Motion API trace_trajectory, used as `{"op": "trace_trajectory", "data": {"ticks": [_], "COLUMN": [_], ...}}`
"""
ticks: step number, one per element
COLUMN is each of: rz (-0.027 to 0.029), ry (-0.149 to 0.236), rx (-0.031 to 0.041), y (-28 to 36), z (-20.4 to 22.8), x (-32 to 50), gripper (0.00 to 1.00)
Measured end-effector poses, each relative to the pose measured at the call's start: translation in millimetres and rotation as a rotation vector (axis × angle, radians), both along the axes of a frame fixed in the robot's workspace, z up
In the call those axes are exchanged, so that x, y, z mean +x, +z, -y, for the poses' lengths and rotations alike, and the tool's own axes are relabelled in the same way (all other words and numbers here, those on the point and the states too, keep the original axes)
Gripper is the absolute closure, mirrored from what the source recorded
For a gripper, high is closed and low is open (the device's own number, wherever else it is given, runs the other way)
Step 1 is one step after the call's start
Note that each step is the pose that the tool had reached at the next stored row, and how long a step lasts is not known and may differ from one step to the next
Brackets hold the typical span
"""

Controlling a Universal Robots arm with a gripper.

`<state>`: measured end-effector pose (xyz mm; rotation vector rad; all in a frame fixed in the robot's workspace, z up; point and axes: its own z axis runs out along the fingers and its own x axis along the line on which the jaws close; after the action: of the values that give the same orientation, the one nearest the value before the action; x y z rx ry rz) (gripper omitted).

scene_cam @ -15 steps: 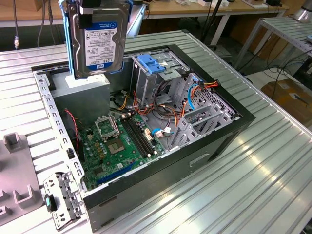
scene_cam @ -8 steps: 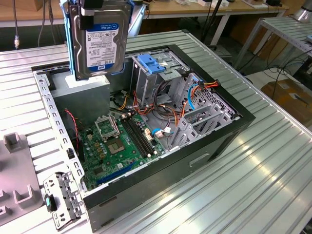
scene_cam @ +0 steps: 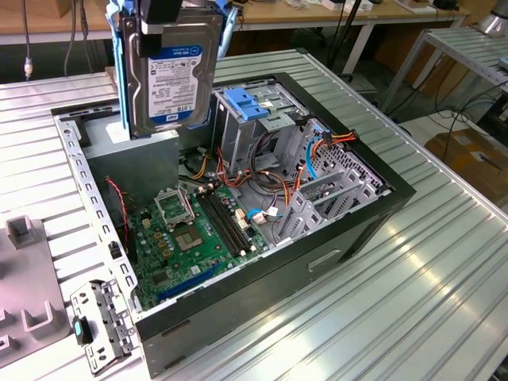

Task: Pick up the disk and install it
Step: 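Pick up the disk, then insert the disk into the insertion slot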

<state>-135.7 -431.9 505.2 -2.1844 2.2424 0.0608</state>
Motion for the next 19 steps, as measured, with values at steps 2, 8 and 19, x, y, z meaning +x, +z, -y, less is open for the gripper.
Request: {"op": "trace_trajectory", "data": {"ticks": [2,8,19], "rz": [-0.0001,-0.0001,0.0], "ry": [0.0,0.0,0.0], "rx": [-0.0001,-0.0001,-0.0001], "y": [-0.2,-0.3,-0.4], "z": [0.1,0.1,5.0], "x": [5.6,10.1,10.3], "gripper": [0.63,0.63,0.63]}}
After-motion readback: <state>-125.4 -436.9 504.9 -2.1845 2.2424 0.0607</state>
